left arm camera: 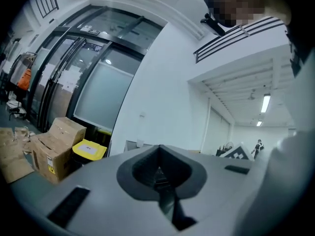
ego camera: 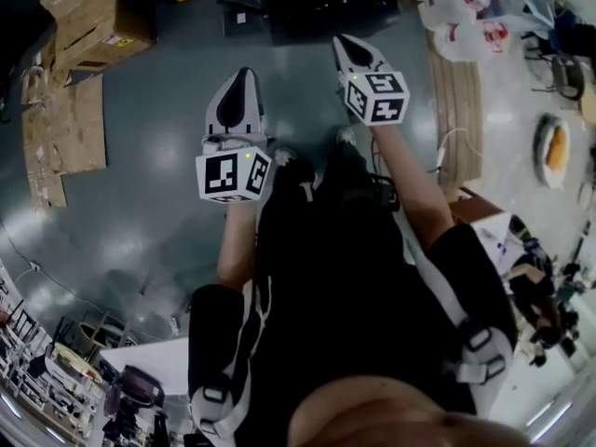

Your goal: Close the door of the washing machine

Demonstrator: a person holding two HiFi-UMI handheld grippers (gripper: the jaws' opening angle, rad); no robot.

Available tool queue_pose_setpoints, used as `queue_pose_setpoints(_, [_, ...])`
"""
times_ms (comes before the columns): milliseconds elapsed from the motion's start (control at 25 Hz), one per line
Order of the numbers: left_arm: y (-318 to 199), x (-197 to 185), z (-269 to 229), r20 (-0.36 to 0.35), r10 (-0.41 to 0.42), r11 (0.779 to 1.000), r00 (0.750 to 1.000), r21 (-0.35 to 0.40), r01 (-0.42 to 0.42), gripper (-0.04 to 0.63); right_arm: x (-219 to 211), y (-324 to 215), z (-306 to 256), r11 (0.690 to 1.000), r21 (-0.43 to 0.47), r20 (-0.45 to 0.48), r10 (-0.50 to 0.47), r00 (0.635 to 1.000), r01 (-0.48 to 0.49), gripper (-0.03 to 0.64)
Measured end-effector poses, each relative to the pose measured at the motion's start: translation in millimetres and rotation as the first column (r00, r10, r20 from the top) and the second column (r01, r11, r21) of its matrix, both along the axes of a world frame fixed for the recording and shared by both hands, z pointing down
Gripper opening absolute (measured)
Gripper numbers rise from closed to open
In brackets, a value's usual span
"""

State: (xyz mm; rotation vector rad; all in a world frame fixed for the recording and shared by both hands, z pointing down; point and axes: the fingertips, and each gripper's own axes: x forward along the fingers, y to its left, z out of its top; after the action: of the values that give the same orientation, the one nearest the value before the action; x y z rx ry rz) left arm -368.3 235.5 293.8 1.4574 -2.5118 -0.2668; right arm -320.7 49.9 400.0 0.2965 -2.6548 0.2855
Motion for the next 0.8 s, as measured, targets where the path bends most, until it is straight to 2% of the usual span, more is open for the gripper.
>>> queue_pose_setpoints(120, [6,17,-19,0.017,-0.002,1.000,1.000,-0.005,0.002,0.005,25,5,-53,0.999,0.043,0.080,-0.004,0.997,0.001,0.006])
queue_pose_setpoints(200, [7,29,-33,0.065,-0.002,1.000,0.998,-0.024,0.004,0.005,38,10,-81,0.998,0.064,0.117,-0.016,0.993,0.009,0.006])
queue_pose_setpoints(280, [4,42,-45,0.110,-0.004,0.999,0.994,-0.040,0.009,0.005,53,10,-104,0.998,0.070,0.156,-0.018,0.988,0.007,0.006])
queue_pose_setpoints(480, [-8,74,-65,0.164,-0.015,0.999,0.986,-0.037,0.022,0.005,97,9,-146,0.996,0.083,0.222,-0.042,0.974,0.024,0.006])
queue_pose_setpoints(800, [-33,106,-68,0.139,-0.054,0.998,0.989,-0.033,0.059,0.005,144,0,-158,0.995,0.085,0.233,-0.070,0.970,0.051,0.006])
